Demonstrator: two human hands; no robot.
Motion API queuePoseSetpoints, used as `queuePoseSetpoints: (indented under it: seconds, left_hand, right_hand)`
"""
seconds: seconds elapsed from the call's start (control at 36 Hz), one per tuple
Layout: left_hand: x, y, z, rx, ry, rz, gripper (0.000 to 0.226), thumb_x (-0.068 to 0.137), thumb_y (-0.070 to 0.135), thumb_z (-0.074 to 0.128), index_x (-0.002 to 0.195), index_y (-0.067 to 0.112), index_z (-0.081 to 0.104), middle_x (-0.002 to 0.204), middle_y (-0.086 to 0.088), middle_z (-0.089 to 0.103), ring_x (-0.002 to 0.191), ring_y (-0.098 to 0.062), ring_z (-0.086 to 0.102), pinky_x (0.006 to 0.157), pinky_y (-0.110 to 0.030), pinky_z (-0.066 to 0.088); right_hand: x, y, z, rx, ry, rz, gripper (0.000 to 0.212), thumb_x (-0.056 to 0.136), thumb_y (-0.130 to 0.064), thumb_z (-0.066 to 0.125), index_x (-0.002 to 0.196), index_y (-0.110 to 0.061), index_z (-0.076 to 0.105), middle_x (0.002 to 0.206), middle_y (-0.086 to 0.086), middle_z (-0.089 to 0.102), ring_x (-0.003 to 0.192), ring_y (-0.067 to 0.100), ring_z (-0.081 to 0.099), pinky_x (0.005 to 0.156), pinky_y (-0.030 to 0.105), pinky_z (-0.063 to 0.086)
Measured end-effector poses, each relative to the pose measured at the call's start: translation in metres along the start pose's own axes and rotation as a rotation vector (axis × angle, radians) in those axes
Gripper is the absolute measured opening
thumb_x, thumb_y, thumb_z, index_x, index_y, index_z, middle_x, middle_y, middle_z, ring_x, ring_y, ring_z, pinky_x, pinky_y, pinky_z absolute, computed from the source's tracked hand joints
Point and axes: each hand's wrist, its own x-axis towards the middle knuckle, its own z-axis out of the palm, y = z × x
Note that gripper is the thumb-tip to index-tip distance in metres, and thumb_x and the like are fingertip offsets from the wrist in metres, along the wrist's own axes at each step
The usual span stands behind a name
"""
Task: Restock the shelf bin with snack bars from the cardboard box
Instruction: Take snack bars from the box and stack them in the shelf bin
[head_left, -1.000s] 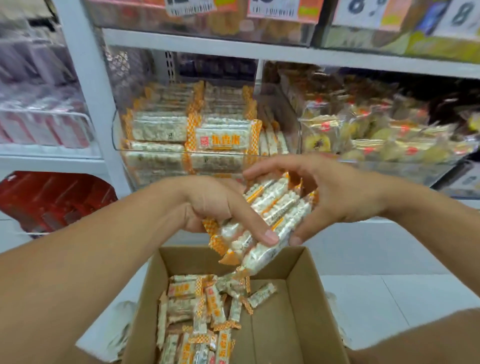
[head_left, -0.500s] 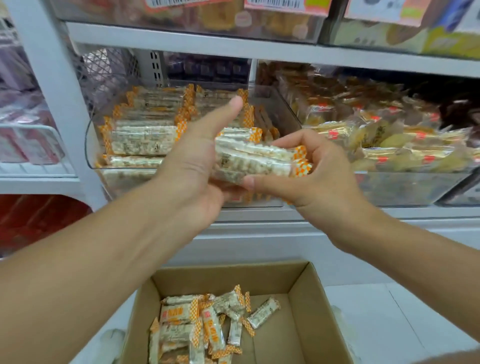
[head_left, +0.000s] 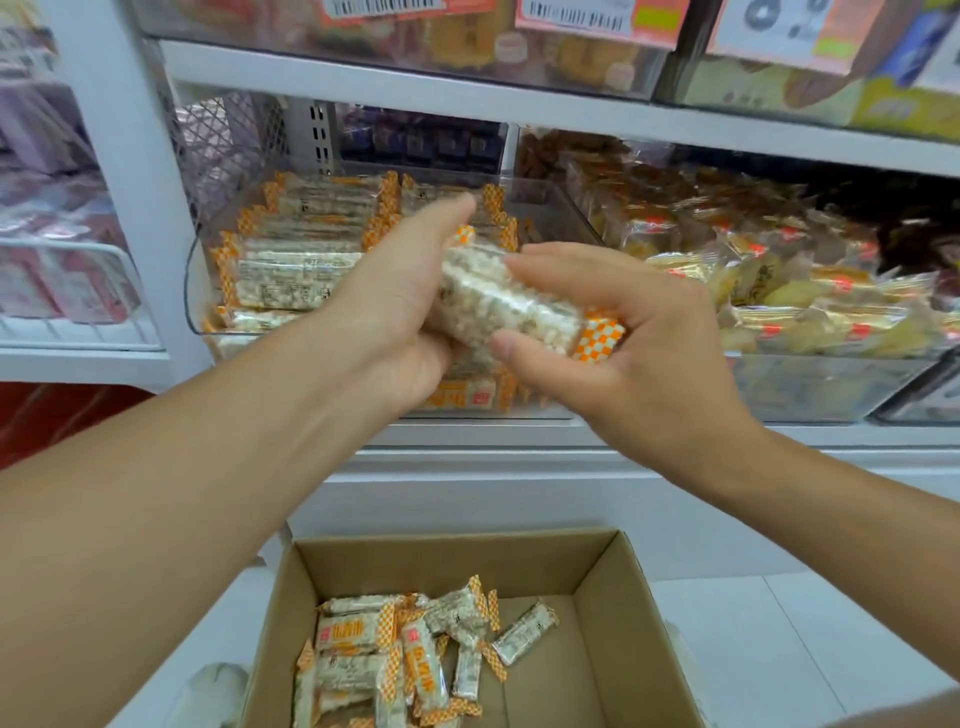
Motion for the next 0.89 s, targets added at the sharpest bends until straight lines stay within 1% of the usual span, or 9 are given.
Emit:
queuePoseSetpoints:
  seconds: [0.06,0.11,0.19,0.25,0.31,0.5,0.67,0.78,0.89]
  left_hand:
    - [0.005,0.006,-0.004,0.046,0.047,0.112,0.047,0.100,0.052,0.048,0.119,0.012,0.064,0.112,-0.012,0.074,0.104,-0.032,0.072,0.090,-0.050,0.058]
    - [0.012,0.009,-0.014,0.397,0.209,0.353,0.035,0.096,0.054,0.052,0.102,0.022,0.068,0.104,0.000,0.073,0.097,-0.023,0.071,0.088,-0.044,0.059]
    - [0.025,0.006,-0.041,1.219,0.261,0.816,0.040,0.098,0.039,0.055,0.135,0.025,0.055,0.137,0.004,0.057,0.122,-0.014,0.055,0.104,-0.030,0.044]
    - [0.035,0.003,-0.056,1.699,0.144,0.830,0.063,0.099,0.046,0.047,0.155,0.021,0.032,0.159,-0.002,0.035,0.147,-0.022,0.031,0.120,-0.042,0.027]
    - [0.045,-0.003,-0.064,1.905,0.093,0.682,0.070,0.101,0.053,0.033,0.161,0.024,0.012,0.167,0.000,0.016,0.154,-0.022,0.011,0.124,-0.048,0.013]
    - [0.059,-0.013,-0.073,1.900,0.050,0.541,0.065,0.100,0.056,0.017,0.157,0.025,0.020,0.159,0.001,0.031,0.148,-0.023,0.024,0.119,-0.055,0.020]
    - [0.059,-0.011,-0.076,1.921,0.020,0.546,0.063,0.101,0.056,0.021,0.157,0.025,0.021,0.159,0.001,0.030,0.148,-0.022,0.022,0.120,-0.051,0.019]
    - [0.059,-0.014,-0.077,1.933,0.032,0.550,0.064,0.101,0.056,0.019,0.158,0.026,0.017,0.161,0.002,0.026,0.150,-0.021,0.018,0.122,-0.050,0.017]
    - [0.061,-0.016,-0.079,1.940,0.035,0.565,0.063,0.101,0.055,0.018,0.157,0.026,0.015,0.161,0.003,0.026,0.150,-0.021,0.018,0.122,-0.050,0.016]
  right_hand:
    - [0.006,0.000,-0.006,0.073,0.056,0.128,0.038,0.082,-0.031,0.081,0.117,-0.020,0.074,0.114,-0.010,0.072,0.109,-0.003,0.065,0.095,0.020,0.051]
    - [0.013,0.004,-0.012,0.116,0.121,0.261,0.033,0.083,-0.033,0.080,0.115,-0.025,0.075,0.108,-0.017,0.073,0.106,-0.005,0.065,0.095,0.025,0.053]
    - [0.022,0.014,-0.019,0.038,0.196,0.353,0.035,0.082,-0.039,0.080,0.114,-0.026,0.077,0.107,-0.017,0.073,0.104,-0.006,0.065,0.096,0.024,0.052]
    - [0.028,0.019,-0.021,-0.053,0.218,0.356,0.034,0.082,-0.039,0.080,0.114,-0.025,0.077,0.107,-0.017,0.072,0.101,-0.008,0.063,0.090,0.011,0.047]
    - [0.035,0.023,-0.019,-0.157,0.234,0.355,0.035,0.082,-0.040,0.079,0.114,-0.024,0.076,0.109,-0.013,0.071,0.102,-0.005,0.061,0.093,0.012,0.045]
    - [0.066,0.033,0.004,-0.518,0.102,0.326,0.053,0.084,-0.050,0.071,0.125,-0.017,0.071,0.127,0.001,0.066,0.119,0.020,0.060,0.102,0.035,0.046]
    - [0.083,0.041,0.026,-0.793,-0.045,0.243,0.034,0.086,-0.040,0.066,0.101,-0.011,0.072,0.108,0.009,0.060,0.101,0.036,0.060,0.072,0.037,0.042]
    - [0.097,0.051,0.039,-0.856,-0.122,0.226,0.022,0.084,-0.034,0.066,0.086,-0.013,0.061,0.091,0.006,0.051,0.095,0.037,0.059,0.068,0.034,0.035]
    - [0.110,0.065,0.040,-0.801,-0.135,0.309,0.027,0.084,-0.037,0.067,0.084,-0.011,0.059,0.086,0.009,0.055,0.088,0.038,0.063,0.067,0.035,0.043]
